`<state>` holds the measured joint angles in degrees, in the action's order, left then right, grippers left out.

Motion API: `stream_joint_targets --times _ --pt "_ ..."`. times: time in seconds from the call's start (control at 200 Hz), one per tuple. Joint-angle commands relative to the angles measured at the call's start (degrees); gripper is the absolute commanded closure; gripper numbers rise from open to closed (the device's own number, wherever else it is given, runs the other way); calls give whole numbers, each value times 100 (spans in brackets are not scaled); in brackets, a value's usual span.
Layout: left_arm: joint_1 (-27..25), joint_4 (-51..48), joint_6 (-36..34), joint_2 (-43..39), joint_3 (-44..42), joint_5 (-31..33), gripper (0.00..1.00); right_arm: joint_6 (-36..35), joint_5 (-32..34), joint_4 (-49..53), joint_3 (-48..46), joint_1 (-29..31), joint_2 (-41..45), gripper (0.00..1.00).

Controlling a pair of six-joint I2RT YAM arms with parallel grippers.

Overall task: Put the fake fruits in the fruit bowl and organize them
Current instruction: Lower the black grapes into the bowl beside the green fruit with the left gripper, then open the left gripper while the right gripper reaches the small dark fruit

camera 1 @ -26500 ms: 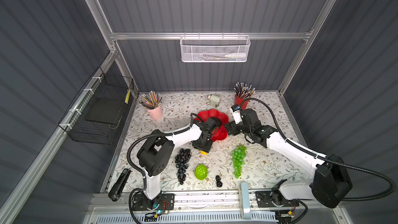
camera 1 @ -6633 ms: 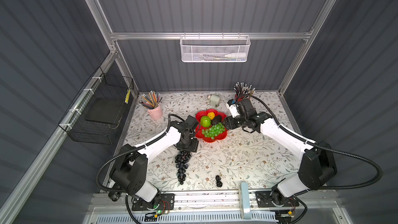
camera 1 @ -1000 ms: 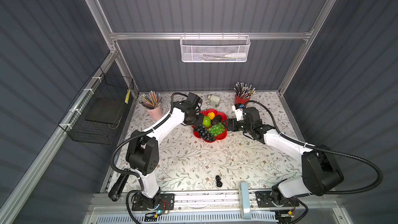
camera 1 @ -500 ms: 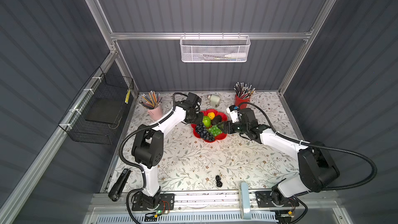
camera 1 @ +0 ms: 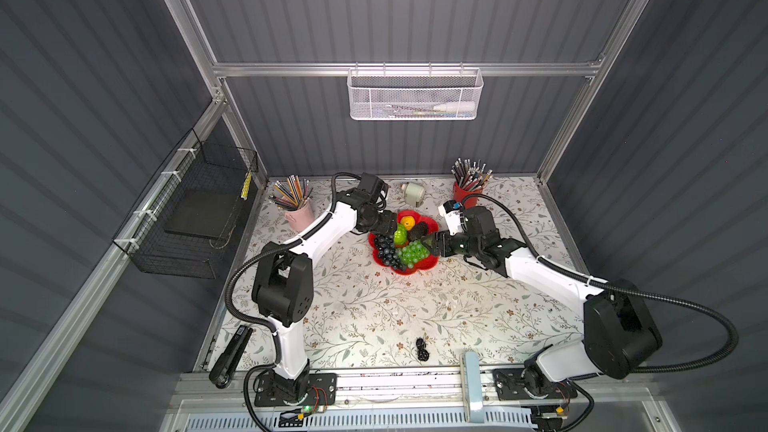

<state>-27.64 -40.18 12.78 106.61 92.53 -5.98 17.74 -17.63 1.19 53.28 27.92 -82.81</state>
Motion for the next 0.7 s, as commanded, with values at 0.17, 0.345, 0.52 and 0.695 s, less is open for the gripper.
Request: stream_joint_targets --times 0.17,0.345,0.52,0.695 --pt "48 -286 259 -1159 -468 431 0 -239 492 1184 196 35 693 26" --pt "48 344 635 -1445 -1362 287 3 -12 214 1884 -39 175 1021 28" --pt "48 1126 1114 -1773 -2210 476 7 132 438 2802 -357 1015 1316 28" --pt "48 1255 1201 -2175 -2605 928 7 1035 319 3030 -918 2044 1594 25"
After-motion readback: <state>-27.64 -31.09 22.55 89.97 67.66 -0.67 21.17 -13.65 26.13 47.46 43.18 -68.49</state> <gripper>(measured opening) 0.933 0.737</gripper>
